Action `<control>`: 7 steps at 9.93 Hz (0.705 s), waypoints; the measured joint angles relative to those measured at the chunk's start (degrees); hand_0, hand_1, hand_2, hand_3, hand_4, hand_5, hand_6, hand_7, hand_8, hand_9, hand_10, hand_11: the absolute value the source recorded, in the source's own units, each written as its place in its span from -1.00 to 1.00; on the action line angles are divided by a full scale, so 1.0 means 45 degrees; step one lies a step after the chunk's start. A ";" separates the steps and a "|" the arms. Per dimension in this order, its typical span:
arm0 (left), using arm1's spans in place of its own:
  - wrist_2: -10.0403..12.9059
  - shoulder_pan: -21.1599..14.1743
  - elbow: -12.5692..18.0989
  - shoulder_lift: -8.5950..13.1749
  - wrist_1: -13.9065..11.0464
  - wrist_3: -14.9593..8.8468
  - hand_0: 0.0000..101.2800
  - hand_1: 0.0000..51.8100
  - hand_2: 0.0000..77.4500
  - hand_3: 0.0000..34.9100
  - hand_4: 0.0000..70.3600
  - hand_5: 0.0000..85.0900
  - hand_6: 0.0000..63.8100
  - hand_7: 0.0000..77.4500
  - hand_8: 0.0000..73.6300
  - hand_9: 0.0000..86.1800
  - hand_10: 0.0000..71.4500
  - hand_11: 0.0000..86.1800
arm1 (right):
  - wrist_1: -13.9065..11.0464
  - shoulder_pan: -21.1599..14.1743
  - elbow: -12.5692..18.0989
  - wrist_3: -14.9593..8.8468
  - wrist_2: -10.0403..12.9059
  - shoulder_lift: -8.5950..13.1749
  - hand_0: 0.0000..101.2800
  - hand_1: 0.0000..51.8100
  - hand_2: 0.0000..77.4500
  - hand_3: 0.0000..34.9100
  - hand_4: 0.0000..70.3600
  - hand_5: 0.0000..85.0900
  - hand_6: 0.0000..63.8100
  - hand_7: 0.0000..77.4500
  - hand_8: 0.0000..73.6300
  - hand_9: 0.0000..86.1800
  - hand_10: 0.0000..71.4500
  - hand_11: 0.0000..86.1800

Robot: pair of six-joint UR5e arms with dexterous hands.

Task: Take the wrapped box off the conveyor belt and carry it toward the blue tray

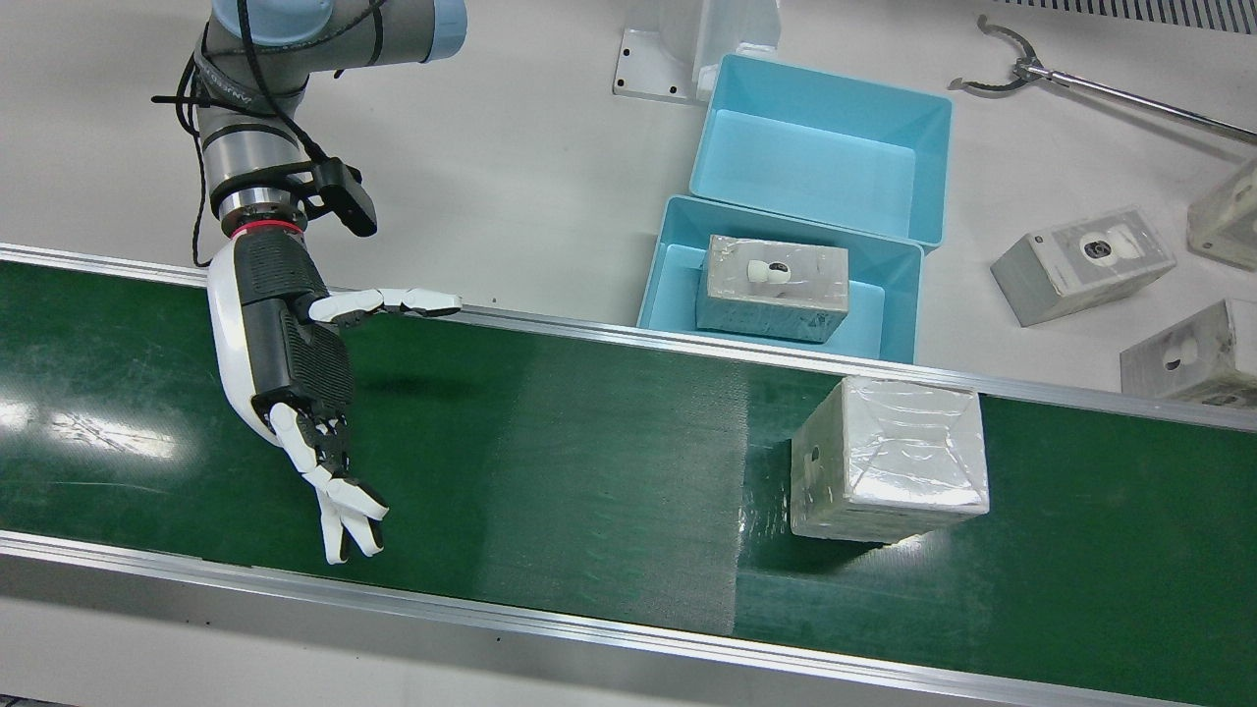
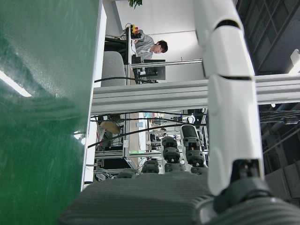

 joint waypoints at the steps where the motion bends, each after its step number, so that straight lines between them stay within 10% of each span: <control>1: 0.0000 0.0000 0.0000 0.0000 0.0000 0.0000 -1.00 -1.00 -0.99 -1.00 -1.00 -0.97 -0.98 -0.99 -0.99 -1.00 -0.98 -0.99 | -0.0069 -0.0007 0.0005 -0.0008 0.0003 0.0001 0.00 -0.28 -0.66 -1.00 -0.72 -0.59 -0.90 -0.92 -0.97 -0.94 -1.00 -0.99; 7: 0.0000 0.0000 0.0000 0.0000 0.0000 0.0000 -1.00 -1.00 -0.97 -1.00 -1.00 -0.97 -0.98 -0.99 -0.99 -1.00 -0.98 -0.99 | -0.0051 -0.0217 -0.0098 -0.0092 0.0061 0.0024 -0.06 -0.47 -0.86 -1.00 -0.74 -0.62 -0.91 -0.92 -0.99 -0.94 -1.00 -0.99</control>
